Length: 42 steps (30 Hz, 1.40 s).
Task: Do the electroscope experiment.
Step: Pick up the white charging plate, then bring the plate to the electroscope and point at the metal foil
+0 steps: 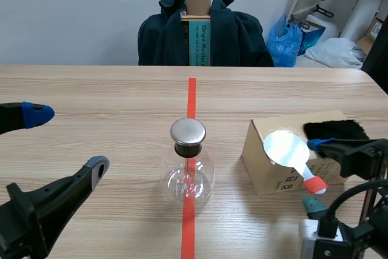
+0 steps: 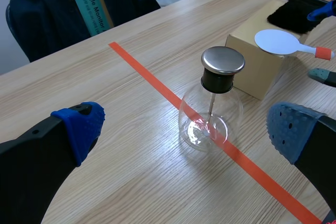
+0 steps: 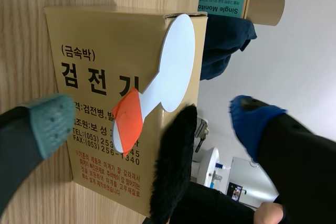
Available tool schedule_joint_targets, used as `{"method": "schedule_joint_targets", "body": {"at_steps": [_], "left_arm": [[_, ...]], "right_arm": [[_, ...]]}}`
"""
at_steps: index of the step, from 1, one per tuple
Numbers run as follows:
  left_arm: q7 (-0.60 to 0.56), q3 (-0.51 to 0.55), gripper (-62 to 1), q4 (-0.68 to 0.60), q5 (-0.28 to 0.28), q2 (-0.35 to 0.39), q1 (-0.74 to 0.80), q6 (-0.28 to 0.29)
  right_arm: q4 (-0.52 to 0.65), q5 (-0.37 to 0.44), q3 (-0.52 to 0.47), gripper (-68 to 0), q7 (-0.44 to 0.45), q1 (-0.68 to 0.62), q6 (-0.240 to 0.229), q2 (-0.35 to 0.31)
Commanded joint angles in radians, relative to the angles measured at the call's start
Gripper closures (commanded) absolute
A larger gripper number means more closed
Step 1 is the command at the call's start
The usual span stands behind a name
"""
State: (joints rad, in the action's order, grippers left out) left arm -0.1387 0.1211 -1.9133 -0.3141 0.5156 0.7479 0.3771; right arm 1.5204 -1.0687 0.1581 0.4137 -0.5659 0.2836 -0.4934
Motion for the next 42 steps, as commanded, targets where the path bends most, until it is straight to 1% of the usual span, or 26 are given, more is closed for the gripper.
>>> {"method": "schedule_joint_targets", "body": {"at_steps": [1,8,9,10,16,19,22,25,27,29,33,35,36,38,41,42], "left_arm": [[-0.018,0.003,-62.3,-0.013,-0.01,-0.003,-0.003,0.003],[-0.021,0.003,-62.3,-0.013,-0.01,-0.003,-0.003,0.003],[-0.021,0.003,-62.3,-0.013,-0.01,-0.003,-0.003,0.003],[-0.021,0.003,-62.3,-0.013,-0.01,-0.003,-0.003,0.003],[-0.021,0.003,-62.3,-0.013,-0.01,-0.003,-0.003,0.003],[-0.015,0.003,-62.3,-0.013,-0.01,-0.003,-0.003,0.003],[0.019,0.004,-62.3,-0.013,-0.01,-0.003,-0.003,0.002],[0.059,0.005,-57.9,-0.013,-0.006,-0.002,-0.003,0.003],[0.084,0.008,-54.2,-0.013,0.009,-0.002,-0.003,0.003],[0.096,0.016,-48.9,-0.013,0.025,-0.002,0.0,0.003],[0.128,0.034,-40.6,-0.013,0.051,-0.002,0.003,0.013],[0.142,0.034,-35.0,-0.011,0.077,-0.002,0.003,0.041],[0.141,0.034,-31.0,-0.007,0.08,-0.002,0.003,0.056],[0.135,0.034,-21.8,0.01,0.08,-0.002,0.001,0.09],[0.129,0.031,-9.6,0.042,0.079,-0.002,-0.018,0.162],[0.128,0.027,-5.6,0.057,0.079,-0.003,-0.033,0.177]], "right_arm": [[0.013,0.007,-0.013,-47.9,-0.005,0.001,0.011,-0.011],[0.013,0.007,-0.015,-7.6,-0.016,0.001,0.011,-0.013],[0.013,0.007,-0.015,-2.6,-0.017,0.001,0.011,-0.013],[0.013,0.007,-0.015,-0.5,-0.02,0.001,0.011,-0.013],[0.013,0.007,-0.015,-0.6,-0.028,0.001,0.011,-0.013],[0.014,0.007,-0.026,-0.6,-0.03,0.0,0.019,-0.013],[0.014,0.008,-0.044,-0.6,-0.028,0.0,0.063,-0.013],[0.022,0.008,-0.068,-0.6,-0.021,0.0,0.108,-0.014],[0.031,0.008,-0.086,-0.6,-0.008,0.0,0.142,-0.018],[0.052,0.01,-0.105,-0.6,-0.003,-0.008,0.171,-0.031],[0.132,0.085,-0.154,-0.6,0.029,-0.038,0.228,-0.079],[0.185,0.137,-0.19,-0.6,0.048,-0.055,0.254,-0.103],[0.212,0.16,-0.211,-0.6,0.054,-0.061,0.264,-0.113],[0.266,0.198,-0.256,-0.6,0.066,-0.071,0.29,-0.124],[0.334,0.227,-0.333,-0.6,0.076,-0.071,0.333,-0.129],[0.359,0.237,-0.361,-0.6,0.079,-0.071,0.338,-0.13]]}}
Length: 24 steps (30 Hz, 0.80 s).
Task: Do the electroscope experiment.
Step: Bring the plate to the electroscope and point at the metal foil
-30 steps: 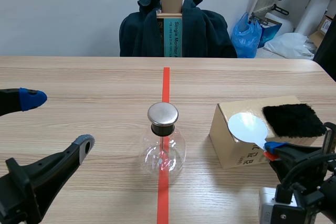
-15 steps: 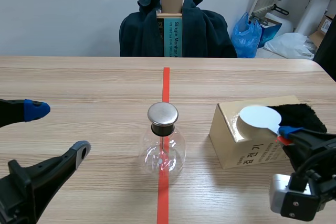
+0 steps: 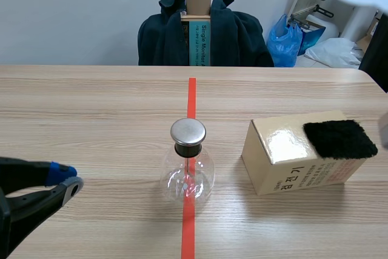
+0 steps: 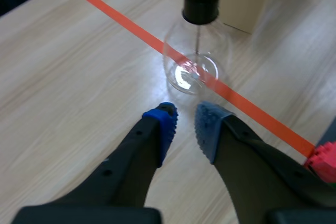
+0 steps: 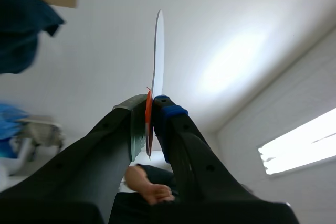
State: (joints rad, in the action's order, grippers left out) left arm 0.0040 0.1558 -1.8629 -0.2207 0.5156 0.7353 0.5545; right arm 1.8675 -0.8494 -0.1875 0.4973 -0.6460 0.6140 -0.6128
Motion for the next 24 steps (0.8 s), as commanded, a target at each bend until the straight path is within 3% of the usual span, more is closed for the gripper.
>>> {"method": "schedule_joint_targets", "body": {"at_steps": [1,6,9,13,20,24], "left_arm": [[-0.014,-0.013,-2.7,0.024,-0.018,-0.003,-0.037,0.012],[-0.048,-0.058,-2.8,0.155,-0.021,-0.003,-0.159,0.029],[-0.104,-0.086,-3.0,0.257,-0.016,-0.003,-0.229,0.068],[-0.188,-0.143,-3.0,0.389,0.031,-0.003,-0.313,0.097],[-0.302,-0.279,-3.0,0.588,0.15,-0.047,-0.443,0.087],[-0.337,-0.317,-3.0,0.666,0.166,-0.082,-0.491,0.087]], "right_arm": [[0.037,0.029,-0.044,-0.7,-0.004,0.009,0.008,-0.011],[0.163,0.14,-0.188,-0.6,-0.004,0.009,0.007,-0.016],[0.227,0.201,-0.266,-0.6,-0.004,0.01,0.006,-0.029],[0.285,0.283,-0.345,-0.6,-0.004,0.01,-0.012,-0.05],[0.325,0.366,-0.401,-0.6,-0.004,0.012,-0.017,-0.075],[0.327,0.398,-0.401,-0.6,0.007,0.014,-0.06,-0.082]]}}
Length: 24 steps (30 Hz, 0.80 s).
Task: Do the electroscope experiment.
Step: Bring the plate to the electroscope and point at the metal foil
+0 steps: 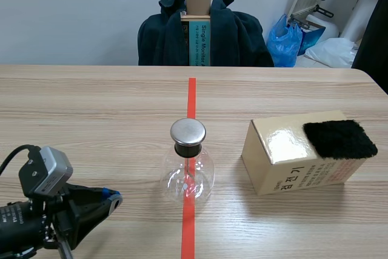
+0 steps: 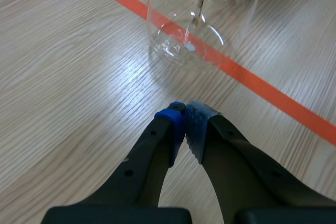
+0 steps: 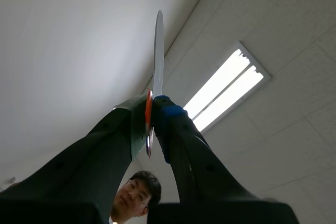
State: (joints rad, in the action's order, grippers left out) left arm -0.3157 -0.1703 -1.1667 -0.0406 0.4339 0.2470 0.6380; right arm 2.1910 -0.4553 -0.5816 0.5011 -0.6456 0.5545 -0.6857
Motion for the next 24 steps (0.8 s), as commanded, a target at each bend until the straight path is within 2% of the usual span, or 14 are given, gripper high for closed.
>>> {"method": "schedule_joint_targets", "body": {"at_steps": [1,3,5,8,12,15,17,21,24], "left_arm": [[-0.023,0.003,-3.0,-0.019,-0.014,-0.007,-0.013,0.003],[-0.041,-0.011,-3.0,0.0,-0.014,-0.014,-0.027,0.002],[-0.051,-0.023,-3.0,0.013,-0.014,-0.021,-0.041,0.002],[-0.055,-0.056,-3.0,0.024,-0.014,-0.027,-0.062,0.002],[-0.062,-0.093,-3.0,0.028,0.005,-0.039,-0.091,0.001],[-0.069,-0.121,-3.0,0.028,0.008,-0.041,-0.109,-0.003],[-0.071,-0.135,-3.0,0.028,0.008,-0.041,-0.116,-0.032],[-0.077,-0.137,-3.0,0.028,0.011,-0.05,-0.117,-0.09],[-0.077,-0.138,-3.0,0.028,0.016,-0.051,-0.116,-0.093]], "right_arm": [[0.003,0.004,-0.007,-0.6,0.003,0.014,-0.023,-0.01],[0.002,0.009,-0.006,-0.6,0.002,0.014,-0.065,-0.009],[0.001,0.03,-0.006,-0.6,0.002,0.014,-0.139,-0.009],[0.001,0.045,0.013,-0.6,0.024,0.018,-0.214,-0.009],[-0.001,0.028,0.113,-0.6,0.025,0.05,-0.266,0.006],[-0.019,-0.038,0.224,-0.6,0.021,0.097,-0.28,0.038],[-0.045,-0.1,0.309,-0.6,0.021,0.14,-0.28,0.064],[-0.118,-0.261,0.464,-0.6,0.014,0.23,-0.284,0.13],[-0.192,-0.389,0.562,-0.6,0.009,0.286,-0.284,0.196]]}}
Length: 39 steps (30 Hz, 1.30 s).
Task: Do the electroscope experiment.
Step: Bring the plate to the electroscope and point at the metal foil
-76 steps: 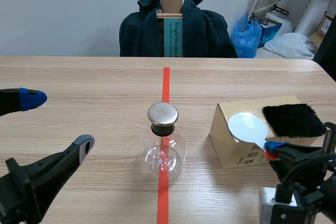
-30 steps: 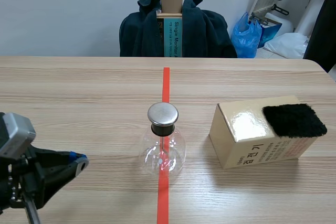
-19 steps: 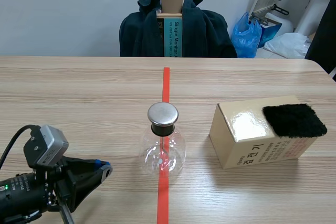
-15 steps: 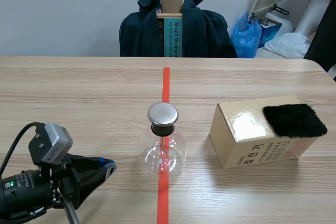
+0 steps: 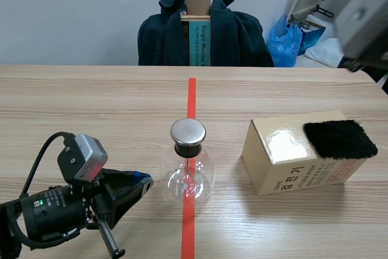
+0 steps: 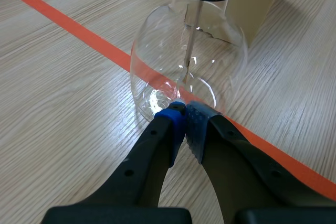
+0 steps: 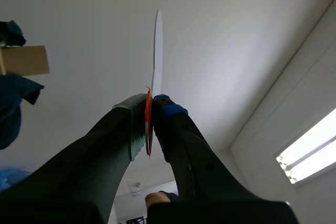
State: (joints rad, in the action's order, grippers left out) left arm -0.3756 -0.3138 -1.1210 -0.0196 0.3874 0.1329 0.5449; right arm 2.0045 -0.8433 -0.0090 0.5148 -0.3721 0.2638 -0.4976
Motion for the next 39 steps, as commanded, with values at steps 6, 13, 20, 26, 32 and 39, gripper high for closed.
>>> {"method": "schedule_joint_targets", "body": {"at_steps": [6,13,20,26,32,39], "left_arm": [[-0.018,0.005,-3.0,-0.018,-0.005,-0.005,-0.003,-0.001],[-0.018,0.005,-3.0,-0.018,-0.005,-0.005,-0.003,-0.001],[-0.018,0.005,-3.0,-0.018,-0.005,-0.005,-0.003,-0.001],[-0.018,0.005,-3.0,-0.018,-0.005,-0.005,-0.003,-0.001],[-0.018,0.005,-3.0,-0.018,-0.005,-0.005,-0.003,-0.001],[-0.018,0.005,-3.0,-0.018,-0.005,-0.005,-0.003,-0.001]], "right_arm": [[-0.163,-0.162,0.112,-0.6,-0.003,0.054,0.007,0.092],[-0.295,-0.225,0.173,-0.6,0.025,0.054,0.008,0.128],[-0.385,-0.235,0.181,-0.6,0.096,0.054,0.008,0.143],[-0.44,-0.262,0.181,-0.6,0.14,0.054,0.008,0.143],[-0.458,-0.273,0.18,-0.6,0.174,0.054,0.032,0.143],[-0.458,-0.276,0.181,-0.6,0.272,0.053,0.054,0.143]]}}
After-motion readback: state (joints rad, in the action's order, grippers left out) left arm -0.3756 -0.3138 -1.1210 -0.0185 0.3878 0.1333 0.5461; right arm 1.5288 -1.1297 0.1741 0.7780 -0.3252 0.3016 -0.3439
